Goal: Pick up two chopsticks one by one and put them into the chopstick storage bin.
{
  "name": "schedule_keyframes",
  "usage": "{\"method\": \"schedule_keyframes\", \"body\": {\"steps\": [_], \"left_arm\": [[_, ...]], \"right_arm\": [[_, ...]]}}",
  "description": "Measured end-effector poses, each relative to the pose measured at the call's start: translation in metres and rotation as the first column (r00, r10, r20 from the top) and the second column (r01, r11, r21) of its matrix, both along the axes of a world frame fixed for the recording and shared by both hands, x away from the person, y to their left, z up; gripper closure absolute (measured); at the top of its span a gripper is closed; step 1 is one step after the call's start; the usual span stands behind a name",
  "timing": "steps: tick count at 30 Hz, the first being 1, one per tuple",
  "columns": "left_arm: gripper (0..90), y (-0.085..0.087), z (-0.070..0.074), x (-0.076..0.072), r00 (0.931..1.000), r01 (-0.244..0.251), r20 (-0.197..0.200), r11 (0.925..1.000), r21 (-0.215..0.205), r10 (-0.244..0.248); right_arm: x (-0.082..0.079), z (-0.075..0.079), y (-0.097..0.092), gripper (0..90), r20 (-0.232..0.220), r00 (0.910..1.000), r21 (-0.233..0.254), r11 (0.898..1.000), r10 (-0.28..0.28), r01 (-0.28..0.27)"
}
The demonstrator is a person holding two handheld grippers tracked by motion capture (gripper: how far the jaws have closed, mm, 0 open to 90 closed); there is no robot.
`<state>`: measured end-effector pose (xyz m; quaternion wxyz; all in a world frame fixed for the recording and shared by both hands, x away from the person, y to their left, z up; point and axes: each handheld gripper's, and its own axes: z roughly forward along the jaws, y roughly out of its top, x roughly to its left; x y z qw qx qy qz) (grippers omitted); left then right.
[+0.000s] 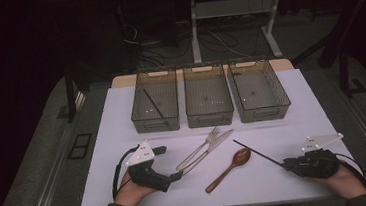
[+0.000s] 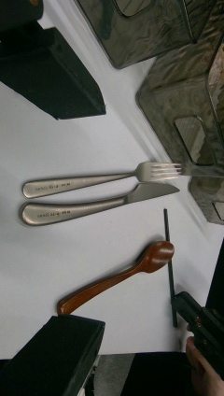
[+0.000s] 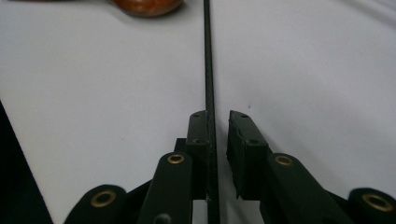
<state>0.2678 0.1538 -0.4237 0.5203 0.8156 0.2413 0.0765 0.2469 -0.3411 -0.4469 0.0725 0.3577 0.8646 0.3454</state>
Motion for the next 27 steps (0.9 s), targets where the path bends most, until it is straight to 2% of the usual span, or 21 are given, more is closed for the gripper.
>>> {"method": "schedule_keyframes", "body": {"steps": [5, 10, 16, 18, 27], "left_arm": [[0.0, 0.000, 0.000, 0.000, 1.0000, 0.001, 0.001, 1.0000, 0.001, -0.001], [0.0, 0.000, 0.000, 0.000, 1.0000, 0.001, 0.001, 1.0000, 0.002, -0.001], [0.0, 0.000, 0.000, -0.001, 1.0000, 0.000, 0.002, 1.0000, 0.002, 0.000], [0.0, 0.000, 0.000, -0.001, 1.0000, 0.001, 0.004, 1.0000, 0.003, -0.001], [0.0, 0.000, 0.000, -0.001, 1.0000, 0.000, 0.003, 1.0000, 0.003, 0.000]], "right_arm": [[0.000, 0.000, 0.000, 83.4, 0.017, 0.9999, -0.019, 1.000, 0.003, -0.002], [-0.001, 0.001, 0.003, 84.3, 0.033, 0.9994, -0.045, 0.999, 0.012, -0.010], [0.001, 0.002, 0.002, 84.7, 0.018, 0.9998, -0.029, 1.000, -0.003, 0.004], [0.003, 0.003, 0.000, 84.7, 0.016, 0.9998, -0.006, 1.000, -0.012, 0.012], [0.002, 0.010, -0.004, 84.7, 0.033, 0.9992, 0.048, 0.999, -0.022, 0.021]]}}
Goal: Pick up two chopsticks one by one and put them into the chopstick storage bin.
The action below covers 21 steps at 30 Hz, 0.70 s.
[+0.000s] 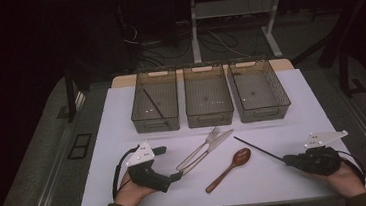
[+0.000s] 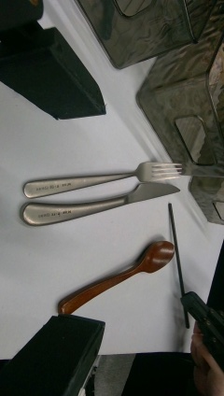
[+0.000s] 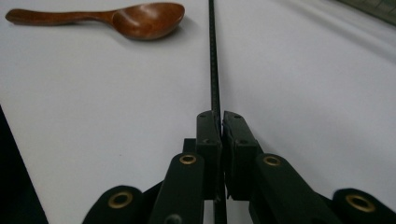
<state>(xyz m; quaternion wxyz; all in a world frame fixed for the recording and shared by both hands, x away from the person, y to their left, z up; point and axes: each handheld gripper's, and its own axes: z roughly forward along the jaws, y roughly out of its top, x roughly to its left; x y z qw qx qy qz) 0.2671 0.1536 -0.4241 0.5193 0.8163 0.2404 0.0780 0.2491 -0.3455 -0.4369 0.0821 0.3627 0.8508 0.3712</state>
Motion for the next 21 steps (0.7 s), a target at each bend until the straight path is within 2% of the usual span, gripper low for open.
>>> {"method": "schedule_keyframes", "body": {"steps": [6, 21], "left_arm": [[0.0, 0.000, 0.000, 0.000, 1.0000, -0.003, -0.002, 1.0000, -0.001, 0.003], [0.0, 0.000, 0.000, 0.000, 1.0000, -0.001, 0.000, 1.0000, 0.000, 0.001]], "right_arm": [[-0.001, 0.008, -0.003, 84.7, 0.019, 0.9998, 0.052, 0.999, -0.006, 0.005], [0.003, 0.026, -0.005, 84.7, 0.066, 0.9978, 0.126, 0.992, 0.005, -0.013]]}}
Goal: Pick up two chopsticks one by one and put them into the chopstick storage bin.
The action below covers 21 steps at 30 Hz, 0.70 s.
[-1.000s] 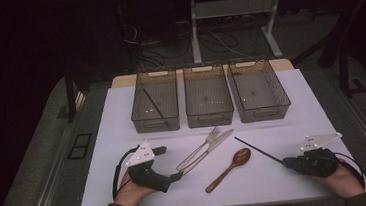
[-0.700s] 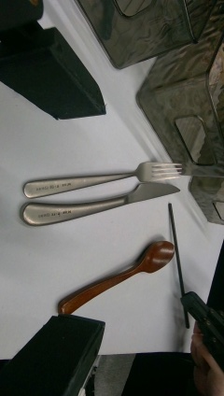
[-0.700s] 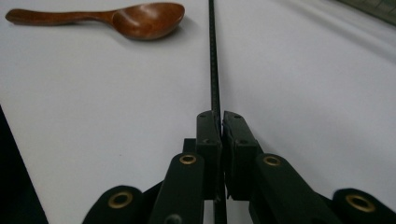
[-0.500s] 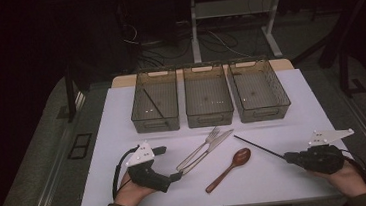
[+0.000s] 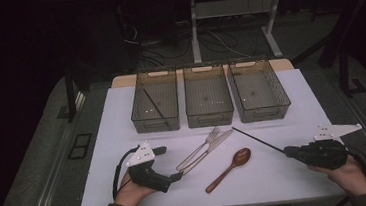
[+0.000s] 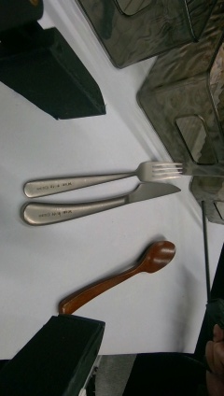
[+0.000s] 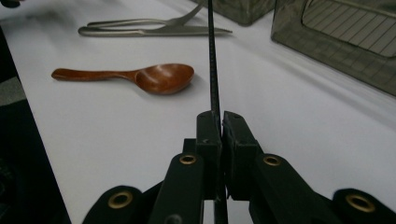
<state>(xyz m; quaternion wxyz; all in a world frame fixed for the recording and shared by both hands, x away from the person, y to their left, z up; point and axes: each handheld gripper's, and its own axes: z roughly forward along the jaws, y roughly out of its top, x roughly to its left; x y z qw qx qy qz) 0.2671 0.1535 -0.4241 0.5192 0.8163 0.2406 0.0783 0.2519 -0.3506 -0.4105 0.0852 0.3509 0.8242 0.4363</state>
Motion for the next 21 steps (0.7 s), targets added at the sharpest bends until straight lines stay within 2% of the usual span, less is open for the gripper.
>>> {"method": "schedule_keyframes", "body": {"steps": [5, 12, 21], "left_arm": [[0.0, 0.000, 0.000, 0.000, 1.0000, -0.001, -0.003, 1.0000, 0.003, 0.001], [0.0, 0.000, 0.000, 0.001, 1.0000, 0.001, 0.000, 1.0000, 0.005, -0.001], [0.0, 0.000, 0.000, 0.001, 1.0000, -0.002, 0.000, 1.0000, 0.001, 0.002]], "right_arm": [[0.003, 0.008, 0.003, 84.6, 0.022, 0.9997, 0.026, 1.000, -0.005, 0.005], [0.017, 0.020, 0.016, 84.6, 0.051, 0.9987, 0.024, 1.000, -0.001, 0.000], [0.036, 0.031, 0.035, 84.7, 0.053, 0.9986, 0.045, 0.999, 0.004, -0.006]]}}
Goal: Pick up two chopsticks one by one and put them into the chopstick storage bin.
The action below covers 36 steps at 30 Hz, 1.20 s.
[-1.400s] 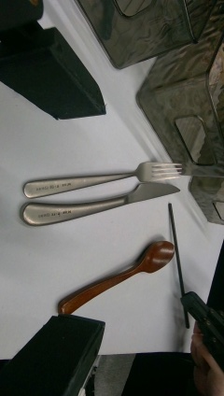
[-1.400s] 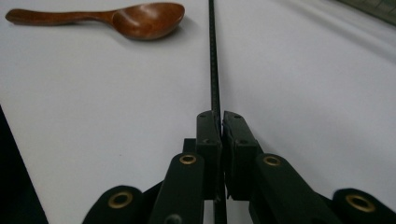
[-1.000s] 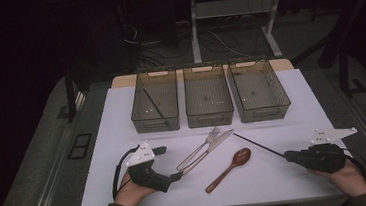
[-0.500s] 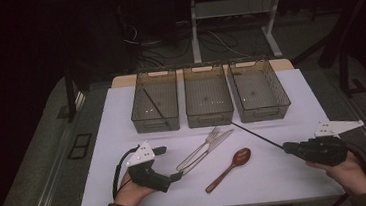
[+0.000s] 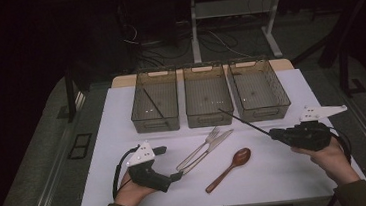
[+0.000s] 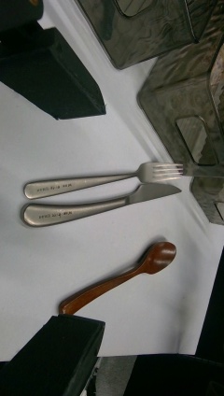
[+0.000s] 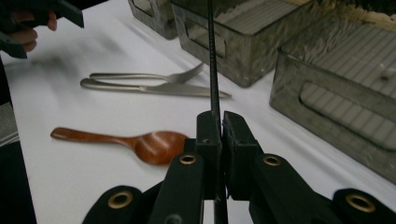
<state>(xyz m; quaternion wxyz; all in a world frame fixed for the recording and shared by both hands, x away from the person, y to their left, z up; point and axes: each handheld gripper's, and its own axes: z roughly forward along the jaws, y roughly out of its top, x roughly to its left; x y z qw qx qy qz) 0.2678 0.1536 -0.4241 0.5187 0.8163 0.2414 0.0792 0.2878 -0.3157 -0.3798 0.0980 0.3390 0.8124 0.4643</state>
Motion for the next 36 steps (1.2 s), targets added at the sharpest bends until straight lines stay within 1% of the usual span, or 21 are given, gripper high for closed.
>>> {"method": "schedule_keyframes", "body": {"steps": [7, 15, 18, 25, 36], "left_arm": [[0.0, 0.000, 0.000, 0.000, 1.0000, -0.001, -0.003, 1.0000, -0.003, 0.001], [0.0, 0.001, 0.000, 0.001, 1.0000, 0.000, -0.003, 1.0000, -0.005, 0.000], [0.0, 0.001, 0.000, 0.001, 1.0000, -0.001, -0.003, 1.0000, -0.006, 0.001], [0.0, 0.001, -0.001, 0.002, 1.0000, 0.000, -0.004, 1.0000, -0.007, -0.001], [0.0, 0.001, -0.001, 0.002, 1.0000, 0.004, -0.004, 1.0000, -0.009, -0.004]], "right_arm": [[0.013, 0.006, 0.019, 84.6, 0.004, 1.0000, -0.003, 1.000, 0.007, -0.007], [0.027, 0.010, 0.036, 84.6, -0.006, 0.9999, -0.002, 1.000, 0.013, -0.013], [0.031, 0.011, 0.042, 84.6, 0.000, 0.9999, -0.009, 1.000, 0.013, -0.013], [0.042, 0.015, 0.056, 84.6, 0.004, 1.0000, 0.007, 1.000, 0.009, -0.009], [0.058, 0.024, 0.080, 84.6, 0.021, 0.9998, -0.005, 1.000, -0.007, 0.007]]}}
